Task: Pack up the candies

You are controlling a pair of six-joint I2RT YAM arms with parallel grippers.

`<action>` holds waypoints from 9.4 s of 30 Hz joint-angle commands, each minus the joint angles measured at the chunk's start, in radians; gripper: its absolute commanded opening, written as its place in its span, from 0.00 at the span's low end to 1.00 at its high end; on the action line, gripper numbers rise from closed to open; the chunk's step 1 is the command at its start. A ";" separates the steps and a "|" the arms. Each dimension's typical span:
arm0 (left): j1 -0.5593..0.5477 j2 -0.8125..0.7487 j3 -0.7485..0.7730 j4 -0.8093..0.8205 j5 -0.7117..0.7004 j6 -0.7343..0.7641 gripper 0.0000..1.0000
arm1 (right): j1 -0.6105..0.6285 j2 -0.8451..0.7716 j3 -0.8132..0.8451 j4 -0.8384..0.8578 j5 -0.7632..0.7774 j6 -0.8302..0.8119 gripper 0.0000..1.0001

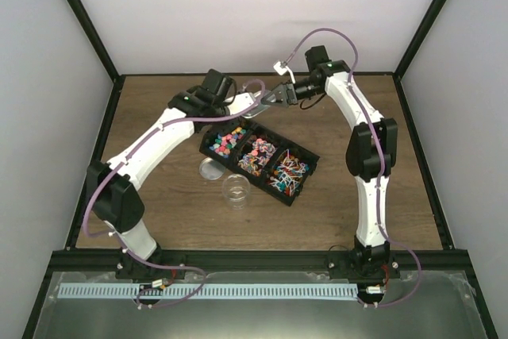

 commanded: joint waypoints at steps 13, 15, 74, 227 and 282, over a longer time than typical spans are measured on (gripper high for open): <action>-0.033 -0.034 -0.057 0.127 -0.038 0.015 0.12 | -0.018 0.064 0.078 -0.181 -0.098 -0.133 0.01; -0.032 -0.057 -0.084 0.144 -0.010 0.014 0.24 | -0.028 0.068 0.079 -0.190 -0.117 -0.135 0.01; 0.078 -0.231 -0.183 -0.005 0.196 -0.066 0.04 | -0.077 -0.037 -0.156 0.186 0.156 0.059 0.95; 0.278 -0.195 -0.779 0.872 0.418 -0.326 0.04 | 0.020 -0.026 -0.327 0.275 0.643 -0.289 0.52; 0.335 -0.796 -0.594 -0.334 0.515 0.307 0.04 | 0.043 -0.297 -0.567 0.300 0.392 -0.272 1.00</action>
